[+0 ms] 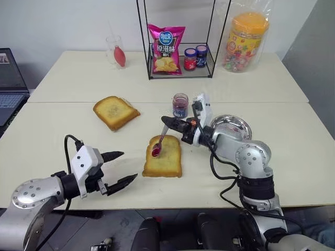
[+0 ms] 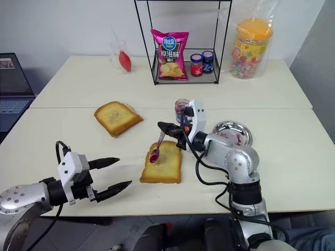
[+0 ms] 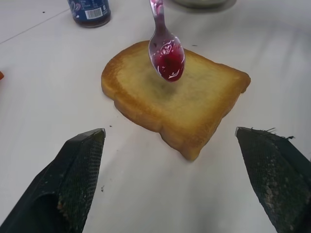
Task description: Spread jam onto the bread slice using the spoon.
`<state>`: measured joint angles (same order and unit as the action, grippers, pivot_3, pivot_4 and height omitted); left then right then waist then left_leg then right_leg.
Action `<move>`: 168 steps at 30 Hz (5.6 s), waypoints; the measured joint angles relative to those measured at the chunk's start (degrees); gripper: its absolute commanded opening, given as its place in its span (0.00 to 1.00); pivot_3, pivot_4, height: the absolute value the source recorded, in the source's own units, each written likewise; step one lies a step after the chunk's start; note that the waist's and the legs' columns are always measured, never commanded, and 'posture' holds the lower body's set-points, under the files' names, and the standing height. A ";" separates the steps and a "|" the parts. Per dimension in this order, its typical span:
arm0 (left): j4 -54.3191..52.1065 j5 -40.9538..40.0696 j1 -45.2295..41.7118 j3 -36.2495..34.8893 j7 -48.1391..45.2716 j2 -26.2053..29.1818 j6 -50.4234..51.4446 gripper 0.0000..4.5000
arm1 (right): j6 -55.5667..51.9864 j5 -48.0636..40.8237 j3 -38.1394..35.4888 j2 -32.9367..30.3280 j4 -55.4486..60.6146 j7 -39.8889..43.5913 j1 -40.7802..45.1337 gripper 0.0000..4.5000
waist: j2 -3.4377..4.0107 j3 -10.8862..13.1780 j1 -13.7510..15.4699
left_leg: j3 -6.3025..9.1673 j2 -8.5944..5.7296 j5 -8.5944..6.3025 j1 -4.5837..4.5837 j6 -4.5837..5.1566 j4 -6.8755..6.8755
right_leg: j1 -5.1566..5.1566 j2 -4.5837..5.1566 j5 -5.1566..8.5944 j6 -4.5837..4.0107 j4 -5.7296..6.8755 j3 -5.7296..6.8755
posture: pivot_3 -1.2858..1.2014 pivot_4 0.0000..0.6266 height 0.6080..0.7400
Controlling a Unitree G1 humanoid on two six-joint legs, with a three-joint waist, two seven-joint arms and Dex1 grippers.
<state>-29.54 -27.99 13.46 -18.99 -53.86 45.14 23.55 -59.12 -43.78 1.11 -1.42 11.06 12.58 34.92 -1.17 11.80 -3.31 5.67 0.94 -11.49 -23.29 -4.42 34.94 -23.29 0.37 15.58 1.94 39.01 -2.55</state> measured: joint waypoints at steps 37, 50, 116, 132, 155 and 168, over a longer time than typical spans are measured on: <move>0.88 1.76 -3.31 5.54 1.99 -0.68 -2.85 1.00 | 23.70 26.81 18.25 -12.03 4.56 18.08 1.30 0.00 | -0.03 -0.01 0.06 | -0.01 0.02 0.00 0.01 -0.01 -0.01 | 0.00 -0.02 0.01 0.01 -0.01 0.00 | 0.52 0.24 1.00; 0.99 2.09 -4.12 6.03 1.54 -0.81 -3.00 1.00 | 7.07 12.29 2.32 -4.15 9.38 12.28 4.13 0.00 | -0.05 -0.03 0.08 | 0.02 0.10 0.00 0.04 -0.01 -0.01 | 0.01 -0.08 0.00 -0.01 0.03 0.02 | 0.52 0.24 1.00; 4.30 0.29 -2.33 5.58 -0.77 -1.21 -5.36 1.00 | 1.72 1.98 -7.12 7.59 -12.11 -3.82 -1.81 0.00 | -0.06 -0.03 0.04 | -0.21 0.79 -0.02 0.26 -0.01 -0.22 | -0.04 -0.79 -0.02 -0.62 -0.03 -0.10 | 0.52 0.24 1.00; 4.79 1.33 -2.06 5.73 -0.84 -1.57 -7.42 1.00 | -7.28 -3.77 -12.78 0.80 -6.16 -5.15 -2.94 0.00 | -0.06 -0.03 0.04 | -0.21 0.78 -0.02 0.26 -0.01 -0.22 | -0.03 -0.79 -0.02 -0.63 -0.03 -0.11 | 0.52 0.24 1.00; 5.26 1.33 -2.11 6.30 -0.68 -2.25 -7.75 1.00 | -1.62 -2.21 -16.10 2.19 -15.72 -7.24 1.68 0.00 | -0.05 -0.03 0.09 | -0.23 0.77 -0.02 0.24 0.00 -0.31 | -0.07 -0.79 -0.01 -0.63 -0.05 -0.11 | 0.52 0.24 1.00; 5.45 1.38 -2.91 7.18 -0.63 -2.41 -7.90 1.00 | -9.67 -9.61 -21.24 1.89 -7.58 -12.73 0.67 0.00 | -0.04 -0.02 -0.10 | -0.23 0.79 -0.02 0.25 0.00 -0.31 | -0.08 -0.81 0.00 -0.65 -0.04 -0.11 | 0.52 0.24 1.00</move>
<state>-24.09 -26.61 10.55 -11.81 -54.49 42.73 15.65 -68.79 -53.39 -20.13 0.47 3.48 -0.15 35.60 -1.21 11.78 -3.41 5.44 1.73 -11.52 -23.04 -4.42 34.62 -23.37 -0.43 15.59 1.29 38.97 -2.66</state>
